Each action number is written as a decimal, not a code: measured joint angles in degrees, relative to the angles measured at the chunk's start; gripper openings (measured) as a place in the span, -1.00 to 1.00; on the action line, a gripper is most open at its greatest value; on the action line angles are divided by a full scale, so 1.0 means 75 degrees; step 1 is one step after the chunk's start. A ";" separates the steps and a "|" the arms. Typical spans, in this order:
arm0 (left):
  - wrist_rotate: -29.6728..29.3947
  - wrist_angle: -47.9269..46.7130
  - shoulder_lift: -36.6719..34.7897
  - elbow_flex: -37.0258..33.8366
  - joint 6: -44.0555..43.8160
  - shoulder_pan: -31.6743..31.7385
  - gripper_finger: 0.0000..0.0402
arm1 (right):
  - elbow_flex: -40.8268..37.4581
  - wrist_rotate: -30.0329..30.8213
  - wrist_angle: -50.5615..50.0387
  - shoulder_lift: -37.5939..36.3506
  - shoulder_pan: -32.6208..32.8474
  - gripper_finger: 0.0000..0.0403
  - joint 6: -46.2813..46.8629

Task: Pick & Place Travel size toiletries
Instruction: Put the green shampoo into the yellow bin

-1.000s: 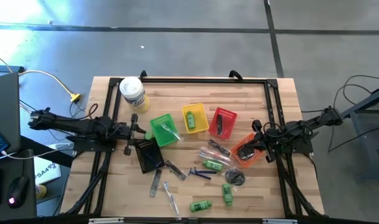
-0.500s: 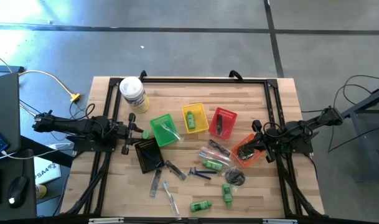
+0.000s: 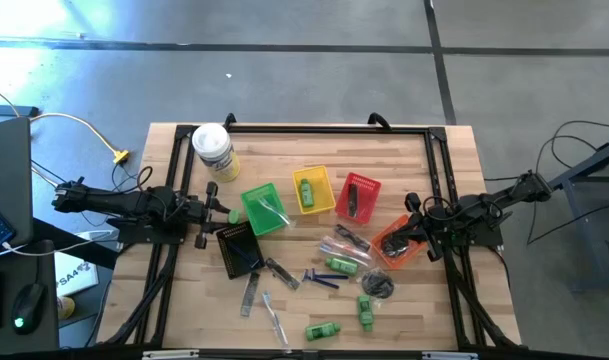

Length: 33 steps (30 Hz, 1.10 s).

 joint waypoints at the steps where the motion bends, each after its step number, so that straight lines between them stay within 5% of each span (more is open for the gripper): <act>1: 0.0001 0.0000 0.0000 0.0000 -0.0003 0.0000 -0.44 | 0.0000 0.0000 0.0000 0.0000 0.0000 -0.99 0.0000; 14: -0.0001 0.0003 0.0000 0.0000 -0.0001 0.0000 -0.44 | 0.0002 0.0005 -0.0004 0.0000 0.0001 -0.99 -0.0025; 27: -0.0826 0.0529 0.0032 0.0005 -0.0359 -0.0002 -0.44 | 0.0000 0.0003 -0.0005 0.0000 0.0002 -0.99 -0.0032; 33: -0.1308 0.0574 0.0610 0.0845 -0.0462 0.0000 -0.44 | 0.0001 0.0022 -0.0003 -0.0001 0.0000 -0.98 -0.0079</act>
